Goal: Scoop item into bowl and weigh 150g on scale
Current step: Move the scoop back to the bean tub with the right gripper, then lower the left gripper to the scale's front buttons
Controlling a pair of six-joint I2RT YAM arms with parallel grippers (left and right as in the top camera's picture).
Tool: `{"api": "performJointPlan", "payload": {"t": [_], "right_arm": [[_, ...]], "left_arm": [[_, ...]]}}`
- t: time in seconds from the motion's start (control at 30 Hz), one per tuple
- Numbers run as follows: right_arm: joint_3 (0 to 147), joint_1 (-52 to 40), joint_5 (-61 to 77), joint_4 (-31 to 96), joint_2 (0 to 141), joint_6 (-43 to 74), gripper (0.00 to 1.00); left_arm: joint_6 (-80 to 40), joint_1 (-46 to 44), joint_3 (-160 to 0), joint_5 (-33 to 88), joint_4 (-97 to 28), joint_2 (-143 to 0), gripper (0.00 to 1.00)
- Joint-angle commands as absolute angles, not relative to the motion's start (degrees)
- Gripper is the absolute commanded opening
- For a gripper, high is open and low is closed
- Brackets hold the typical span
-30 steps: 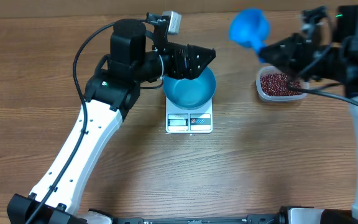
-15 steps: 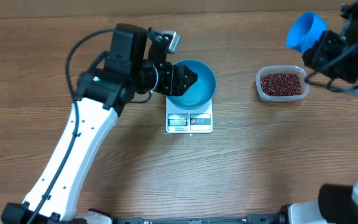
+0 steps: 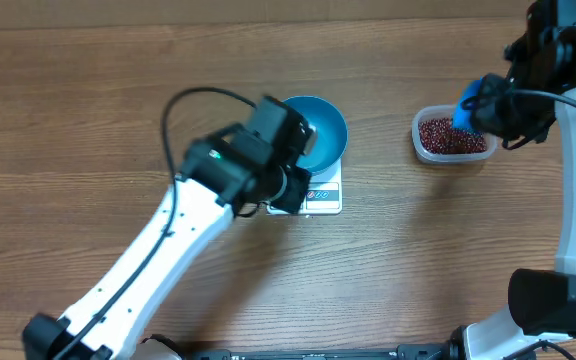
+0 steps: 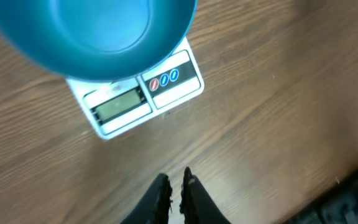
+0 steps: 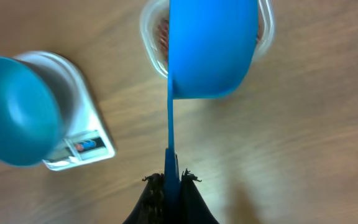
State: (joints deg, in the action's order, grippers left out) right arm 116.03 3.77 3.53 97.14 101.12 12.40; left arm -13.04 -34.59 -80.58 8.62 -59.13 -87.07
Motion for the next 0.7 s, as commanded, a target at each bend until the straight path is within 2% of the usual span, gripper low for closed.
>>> {"api": "performJointPlan", "payload": {"t": [0.0,0.17,0.53,0.67], "right_arm": [[113.1,4.1,-0.9,97.0,101.7,11.7,0.04],[112.8,4.1,-1.0,96.6,102.1,11.7,0.04],[112.8,4.1,-1.0,95.9,102.1,11.9,0.04],[112.8,4.1,-1.0,95.9,102.1,11.9,0.04]], "left_arm": [[-17.5,-36.4,-73.8,7.1,-49.5,-87.1,0.10],[-19.2,-38.2,-68.2,2.3,-38.3,-87.4,0.04],[-23.3,-42.5,-59.4,-8.1,-27.3,-87.7,0.04],[-24.9,-44.1,-56.4,-8.3,-24.7,-87.7,0.04]]}}
